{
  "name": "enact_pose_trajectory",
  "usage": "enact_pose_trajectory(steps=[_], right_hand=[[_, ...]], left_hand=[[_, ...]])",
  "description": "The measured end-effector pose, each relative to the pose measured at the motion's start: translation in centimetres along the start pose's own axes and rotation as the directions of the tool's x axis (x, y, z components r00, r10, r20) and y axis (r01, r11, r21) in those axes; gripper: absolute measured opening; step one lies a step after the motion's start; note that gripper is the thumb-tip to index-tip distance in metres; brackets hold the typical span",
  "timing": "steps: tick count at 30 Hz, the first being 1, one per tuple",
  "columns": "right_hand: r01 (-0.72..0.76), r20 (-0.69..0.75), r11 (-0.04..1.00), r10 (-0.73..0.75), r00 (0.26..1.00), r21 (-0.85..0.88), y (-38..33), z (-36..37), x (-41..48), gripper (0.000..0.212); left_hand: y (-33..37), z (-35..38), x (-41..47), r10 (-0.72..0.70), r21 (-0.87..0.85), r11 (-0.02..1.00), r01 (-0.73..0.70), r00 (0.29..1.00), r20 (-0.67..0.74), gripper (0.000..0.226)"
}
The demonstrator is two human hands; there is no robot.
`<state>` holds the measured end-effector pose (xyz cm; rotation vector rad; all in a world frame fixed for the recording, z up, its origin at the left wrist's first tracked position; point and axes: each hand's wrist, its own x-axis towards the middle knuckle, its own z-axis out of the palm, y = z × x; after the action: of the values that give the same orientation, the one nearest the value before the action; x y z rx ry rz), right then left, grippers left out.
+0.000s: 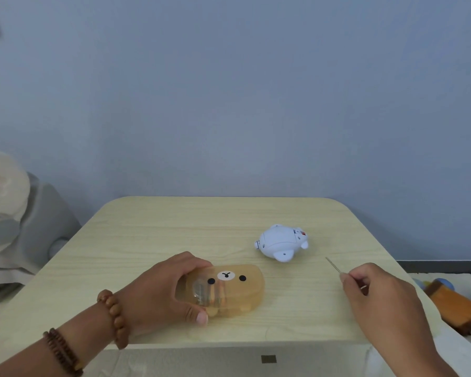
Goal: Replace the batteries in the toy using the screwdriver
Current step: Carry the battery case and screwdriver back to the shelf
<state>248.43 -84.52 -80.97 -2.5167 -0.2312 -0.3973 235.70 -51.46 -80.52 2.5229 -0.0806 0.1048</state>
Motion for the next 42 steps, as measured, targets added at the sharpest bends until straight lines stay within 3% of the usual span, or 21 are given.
enact_pose_trajectory(steps=[9, 16, 21, 30, 42], right_hand=[[0.063, -0.021, 0.989, -0.06, 0.998, 0.137, -6.4, -2.3, 1.4, 0.019], [0.099, 0.078, 0.979, -0.114, 0.99, 0.178, -16.9, -4.1, 6.3, 0.021], [0.143, 0.131, 0.976, -0.165, 0.977, 0.162, -28.5, -12.6, 10.7, 0.017], [0.128, 0.124, 0.958, -0.164, 0.979, 0.257, -47.0, -30.4, 22.1, 0.019], [0.081, 0.078, 0.966, -0.103, 0.992, 0.244, -59.2, -50.9, 30.9, 0.015]], left_hand=[[1.0, -6.8, 0.3, -0.063, -0.113, 0.992, 0.057, 0.996, -0.056, 0.061], [1.6, -16.0, 1.7, -0.107, -0.277, 0.958, 0.077, 0.99, -0.093, 0.068], [6.8, -30.3, 2.0, -0.143, -0.328, 0.937, 0.122, 0.989, -0.04, 0.072], [19.6, -57.7, 5.5, -0.174, -0.284, 0.949, 0.135, 0.978, -0.116, 0.073], [34.3, -78.5, 8.0, -0.15, -0.221, 0.967, 0.126, 0.984, -0.095, 0.071]])
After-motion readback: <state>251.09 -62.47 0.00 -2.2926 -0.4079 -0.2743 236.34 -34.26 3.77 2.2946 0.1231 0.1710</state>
